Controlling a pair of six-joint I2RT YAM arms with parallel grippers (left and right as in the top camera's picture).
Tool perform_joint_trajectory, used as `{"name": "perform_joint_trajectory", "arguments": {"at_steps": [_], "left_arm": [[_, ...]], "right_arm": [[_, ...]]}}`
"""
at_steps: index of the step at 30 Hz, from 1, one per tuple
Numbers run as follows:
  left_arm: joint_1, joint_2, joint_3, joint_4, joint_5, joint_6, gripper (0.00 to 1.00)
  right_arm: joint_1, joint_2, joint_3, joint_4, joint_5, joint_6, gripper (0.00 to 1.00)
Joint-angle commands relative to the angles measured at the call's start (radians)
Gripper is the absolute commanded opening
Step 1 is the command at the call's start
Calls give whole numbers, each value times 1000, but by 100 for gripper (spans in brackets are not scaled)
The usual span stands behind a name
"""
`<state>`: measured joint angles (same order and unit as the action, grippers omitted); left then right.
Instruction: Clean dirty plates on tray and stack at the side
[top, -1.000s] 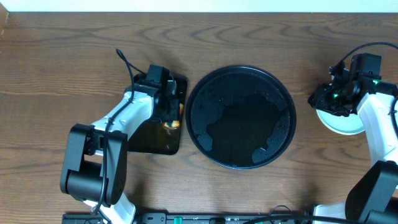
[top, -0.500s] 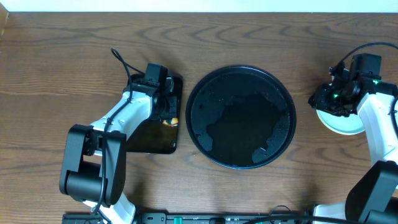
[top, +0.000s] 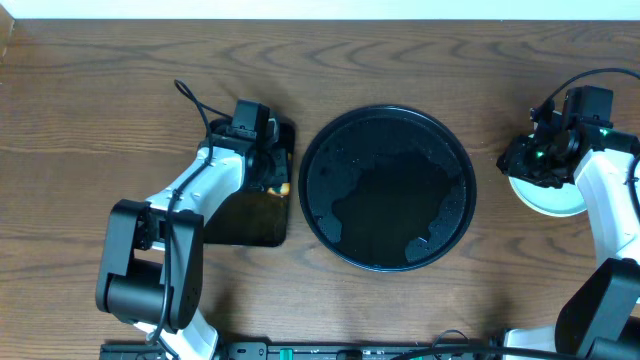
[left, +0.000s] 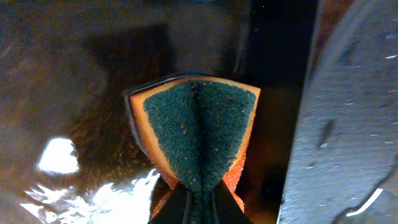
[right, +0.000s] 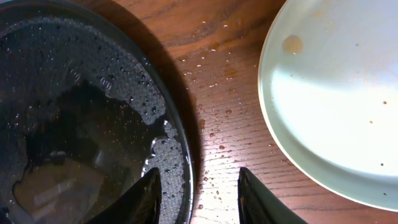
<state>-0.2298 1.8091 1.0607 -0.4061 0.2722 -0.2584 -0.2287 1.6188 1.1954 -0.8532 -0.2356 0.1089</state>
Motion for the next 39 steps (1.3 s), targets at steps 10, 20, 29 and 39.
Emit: {"name": "perform_joint_trajectory", "arguments": {"at_steps": [10, 20, 29, 39], "left_arm": [[-34, -4, -9, 95, 101, -13, 17], [-34, -43, -9, 18, -84, 12, 29], [-34, -155, -9, -32, -188, 29, 40], [-35, -161, -10, -65, -153, 29, 47]], "right_arm": [[10, 3, 1, -4, 0, -18, 38], [10, 3, 1, -3, 1, -21, 38], [10, 3, 1, -4, 3, -21, 39], [10, 3, 1, -4, 3, -21, 39]]}}
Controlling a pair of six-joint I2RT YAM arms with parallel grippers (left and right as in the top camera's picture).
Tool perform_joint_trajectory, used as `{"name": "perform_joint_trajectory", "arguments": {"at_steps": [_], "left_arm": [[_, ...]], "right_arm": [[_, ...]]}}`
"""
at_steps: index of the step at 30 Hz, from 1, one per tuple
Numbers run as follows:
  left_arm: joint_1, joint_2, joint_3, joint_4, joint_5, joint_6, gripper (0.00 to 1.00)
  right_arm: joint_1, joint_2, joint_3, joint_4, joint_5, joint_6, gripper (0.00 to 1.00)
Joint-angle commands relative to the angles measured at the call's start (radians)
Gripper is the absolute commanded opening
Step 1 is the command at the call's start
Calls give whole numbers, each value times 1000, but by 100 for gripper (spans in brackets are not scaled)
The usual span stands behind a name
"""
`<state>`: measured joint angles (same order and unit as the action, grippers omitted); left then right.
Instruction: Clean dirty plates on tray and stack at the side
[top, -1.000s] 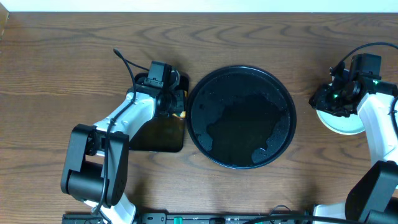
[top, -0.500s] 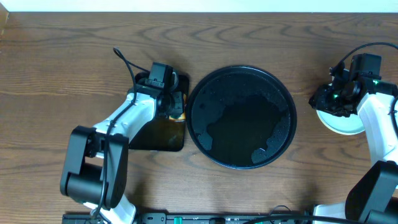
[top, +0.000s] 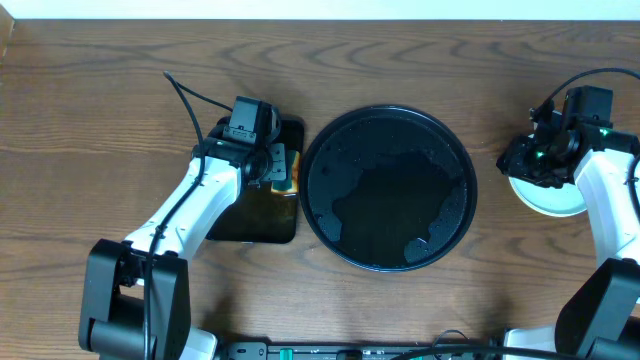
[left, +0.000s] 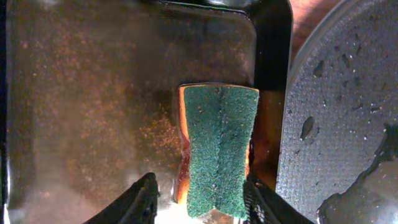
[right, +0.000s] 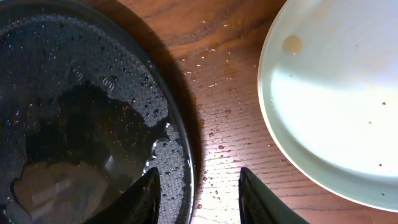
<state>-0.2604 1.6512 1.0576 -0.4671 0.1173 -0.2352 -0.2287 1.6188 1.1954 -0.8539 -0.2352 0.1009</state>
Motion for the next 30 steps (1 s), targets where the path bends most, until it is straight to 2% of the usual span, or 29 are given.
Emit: {"name": "perform_joint_trajectory", "arguments": {"at_steps": [1, 10, 16, 20, 23, 30], "left_arm": [[-5, -3, -6, -3, 2, 5, 48], [-5, 53, -6, 2, 1, 5, 44], [-5, 137, -6, 13, 1, 5, 29], [-5, 146, -6, 27, 1, 5, 15], [-5, 146, -6, 35, 1, 6, 9], [-3, 131, -6, 31, -45, 6, 8]], "right_arm": [[10, 3, 1, -3, 2, -13, 39], [10, 3, 1, -5, 2, -13, 39], [10, 3, 1, -6, 2, -13, 39], [10, 3, 1, -6, 3, -13, 39], [10, 3, 1, -6, 3, -13, 39], [10, 3, 1, -7, 3, -13, 39]]}}
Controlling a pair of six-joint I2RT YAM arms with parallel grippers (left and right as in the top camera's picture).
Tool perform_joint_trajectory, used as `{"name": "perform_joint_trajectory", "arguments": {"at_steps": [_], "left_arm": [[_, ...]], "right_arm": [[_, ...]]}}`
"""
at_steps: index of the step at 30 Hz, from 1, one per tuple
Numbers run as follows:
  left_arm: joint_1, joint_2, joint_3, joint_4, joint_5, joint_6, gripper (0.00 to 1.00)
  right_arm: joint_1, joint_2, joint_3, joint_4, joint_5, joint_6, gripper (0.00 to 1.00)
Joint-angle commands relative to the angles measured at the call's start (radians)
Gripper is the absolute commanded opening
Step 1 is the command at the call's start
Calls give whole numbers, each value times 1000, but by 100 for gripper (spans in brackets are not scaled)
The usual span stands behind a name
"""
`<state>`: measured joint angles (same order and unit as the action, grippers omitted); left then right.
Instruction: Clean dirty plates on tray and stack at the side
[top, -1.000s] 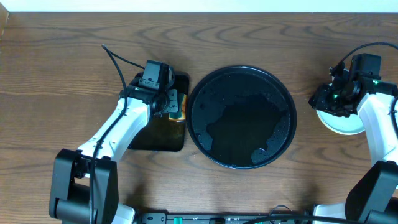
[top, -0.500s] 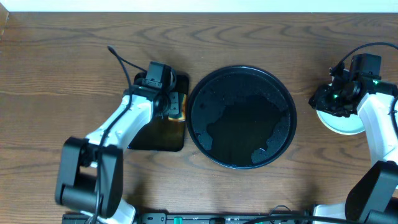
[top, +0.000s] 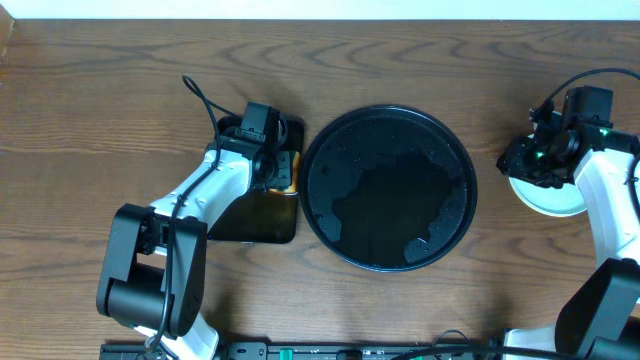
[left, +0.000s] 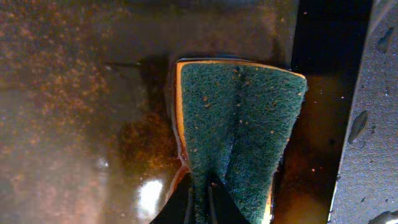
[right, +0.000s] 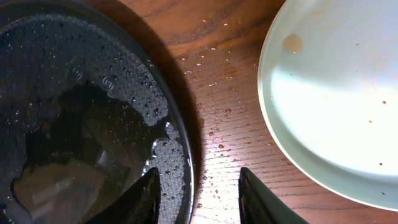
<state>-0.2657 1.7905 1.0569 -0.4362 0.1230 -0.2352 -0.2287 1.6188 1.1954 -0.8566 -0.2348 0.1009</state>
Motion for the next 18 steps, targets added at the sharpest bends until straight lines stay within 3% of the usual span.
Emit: {"name": "perform_joint_trajectory", "arguments": {"at_steps": [1, 14, 15, 17, 18], "left_arm": [[2, -15, -5, 0, -61, 6, 8], [2, -63, -6, -27, -196, 13, 8], [2, -63, -6, -27, -195, 13, 14], [2, -63, -6, -27, -195, 13, 45], [2, -63, -5, -27, -195, 13, 51]], "right_arm": [[10, 3, 1, -4, 2, -13, 39], [10, 3, 1, -1, 3, -13, 39], [10, 3, 1, 0, 3, -13, 39], [10, 3, 1, -1, 2, -13, 39], [10, 3, 1, -1, 3, -13, 39]]}}
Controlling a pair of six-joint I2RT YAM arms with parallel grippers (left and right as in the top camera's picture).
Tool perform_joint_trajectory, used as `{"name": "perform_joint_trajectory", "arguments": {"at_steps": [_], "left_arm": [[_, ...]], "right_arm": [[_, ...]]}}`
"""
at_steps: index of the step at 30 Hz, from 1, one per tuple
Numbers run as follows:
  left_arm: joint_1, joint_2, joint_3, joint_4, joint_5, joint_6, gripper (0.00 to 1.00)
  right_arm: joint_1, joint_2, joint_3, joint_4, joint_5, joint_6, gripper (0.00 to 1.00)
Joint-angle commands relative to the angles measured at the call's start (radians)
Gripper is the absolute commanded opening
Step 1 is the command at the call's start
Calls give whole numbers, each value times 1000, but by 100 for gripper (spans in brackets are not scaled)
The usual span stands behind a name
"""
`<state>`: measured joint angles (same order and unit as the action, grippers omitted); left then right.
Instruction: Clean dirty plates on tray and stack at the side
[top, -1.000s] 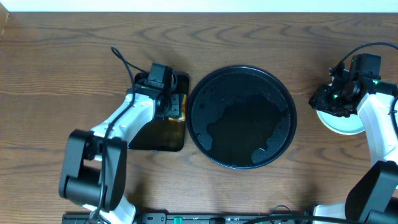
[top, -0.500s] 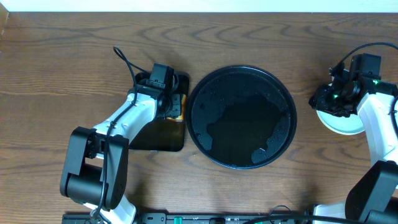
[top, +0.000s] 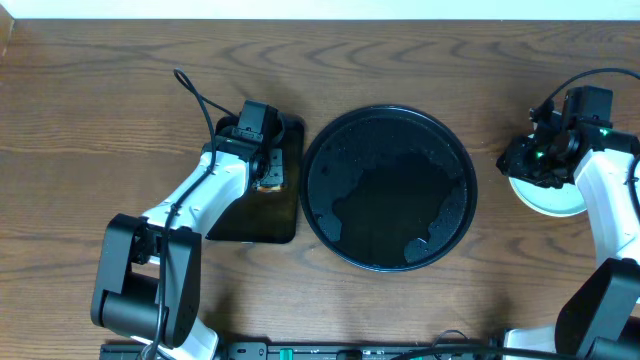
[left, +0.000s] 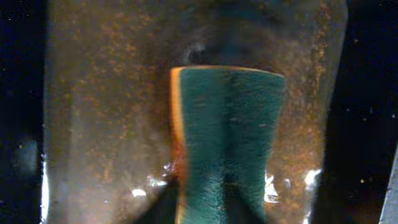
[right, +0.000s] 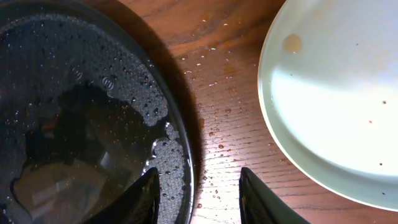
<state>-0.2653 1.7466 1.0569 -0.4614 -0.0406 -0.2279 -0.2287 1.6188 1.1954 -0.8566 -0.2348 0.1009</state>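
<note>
My left gripper (top: 268, 172) is over the black rectangular basin (top: 245, 222), shut on a sponge (left: 227, 124) with a green scouring face and an orange body. Its waist is pinched between the fingers at my left gripper (left: 219, 208); the view is blurred. The round black tray (top: 388, 110) in the middle is wet and carries no plates. White plates (top: 548, 197) sit at the far right. My right gripper (right: 199, 198) hangs open over bare wood between the tray's rim (right: 180, 130) and the white plate (right: 336, 93).
Brown, speckled water fills the basin (left: 106, 124). Water drops lie on the wood between tray and plates. A cable loops up from the left wrist. The right arm's body covers part of the plates in the overhead view.
The sponge, still gripped, has gone from beside the basin's right wall to over its middle, and the left wrist camera sits farther from the water. The right arm has not moved.
First my left gripper was shut on the sponge in the basin. Later it was open, with the sponge lying in the brown water by the right wall. After that it was shut on the sponge again, and now holds it over the basin's middle. The right gripper stayed open throughout.
</note>
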Motion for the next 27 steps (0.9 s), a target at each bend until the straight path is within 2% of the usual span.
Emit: {"name": "perform_joint_trajectory", "arguments": {"at_steps": [1, 3, 10, 14, 17, 19, 20, 22, 24, 26, 27], "left_arm": [[1, -21, -5, -3, -31, 6, 57], [1, -33, 2, -8, -31, 6, 64], [1, -154, 15, -14, 31, 6, 65], [1, -176, 15, -39, 41, 6, 65], [1, -176, 15, -135, 53, 4, 66], [3, -179, 15, -222, 56, -52, 76], [7, -184, 15, -266, 56, -98, 77], [21, -203, 15, -340, 56, -151, 77], [38, -235, 15, -392, 57, -164, 77], [53, -277, 15, -427, 60, -163, 78], [59, -305, 15, -445, 60, -154, 80]], "right_arm": [[10, 3, 1, -1, 3, -13, 39], [10, 3, 1, -3, 2, -13, 39], [10, 3, 1, 10, 3, -14, 39], [25, 3, 1, 41, 3, -101, 44], [44, 3, 1, 0, 42, -125, 50], [55, 3, 1, -43, 94, -105, 53], [59, 3, 1, -58, 117, -88, 54], [62, -6, 1, -82, 133, -63, 60], [62, -26, 1, -103, 128, -63, 73], [62, -57, 1, -126, 129, -64, 81], [62, -80, 0, -132, 130, -64, 95]]}}
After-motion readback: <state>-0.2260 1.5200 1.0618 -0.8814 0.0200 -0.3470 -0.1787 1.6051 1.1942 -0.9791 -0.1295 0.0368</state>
